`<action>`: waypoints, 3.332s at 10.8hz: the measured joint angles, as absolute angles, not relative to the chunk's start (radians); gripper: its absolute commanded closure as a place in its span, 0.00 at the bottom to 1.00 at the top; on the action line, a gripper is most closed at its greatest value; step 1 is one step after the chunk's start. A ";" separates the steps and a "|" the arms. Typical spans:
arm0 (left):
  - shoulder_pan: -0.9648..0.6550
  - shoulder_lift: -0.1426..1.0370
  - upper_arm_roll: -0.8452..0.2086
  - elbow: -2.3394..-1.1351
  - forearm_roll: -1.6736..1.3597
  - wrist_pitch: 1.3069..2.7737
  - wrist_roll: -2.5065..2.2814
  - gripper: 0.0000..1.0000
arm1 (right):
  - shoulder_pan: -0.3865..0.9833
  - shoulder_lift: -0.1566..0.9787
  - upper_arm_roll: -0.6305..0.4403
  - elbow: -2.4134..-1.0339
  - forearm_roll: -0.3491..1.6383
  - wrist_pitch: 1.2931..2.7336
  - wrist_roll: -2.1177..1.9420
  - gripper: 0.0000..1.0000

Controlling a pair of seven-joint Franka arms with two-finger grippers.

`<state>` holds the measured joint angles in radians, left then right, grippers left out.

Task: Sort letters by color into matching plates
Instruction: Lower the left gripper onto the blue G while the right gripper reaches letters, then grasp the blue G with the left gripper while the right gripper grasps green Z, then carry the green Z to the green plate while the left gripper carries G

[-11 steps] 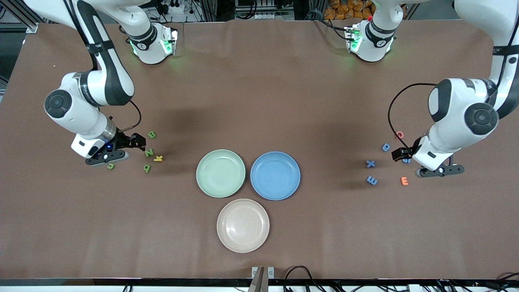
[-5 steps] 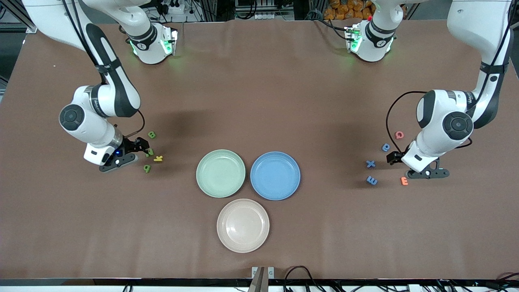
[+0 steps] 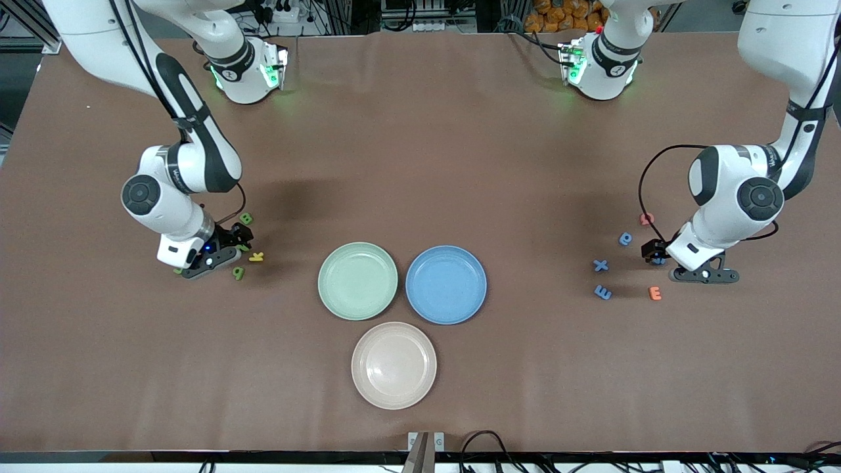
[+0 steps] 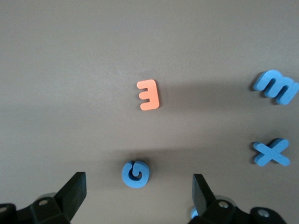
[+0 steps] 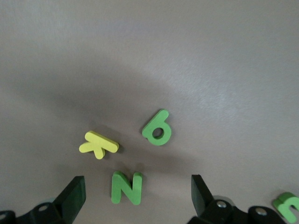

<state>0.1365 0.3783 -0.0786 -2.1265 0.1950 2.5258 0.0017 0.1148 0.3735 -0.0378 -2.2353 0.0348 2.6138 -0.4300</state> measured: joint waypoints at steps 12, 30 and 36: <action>0.197 0.489 -0.084 -2.133 0.195 2.592 0.099 0.42 | 0.095 0.383 -0.014 -2.318 -0.071 2.702 -0.442 0.27; 0.180 0.485 -0.235 -1.977 0.195 2.421 -0.119 1.00 | 0.092 0.344 0.040 -2.263 -0.084 2.589 -0.344 0.91; 0.114 0.484 -0.389 -1.925 0.195 2.348 -0.509 1.00 | 0.135 0.322 0.113 -2.188 0.120 2.533 -0.245 0.91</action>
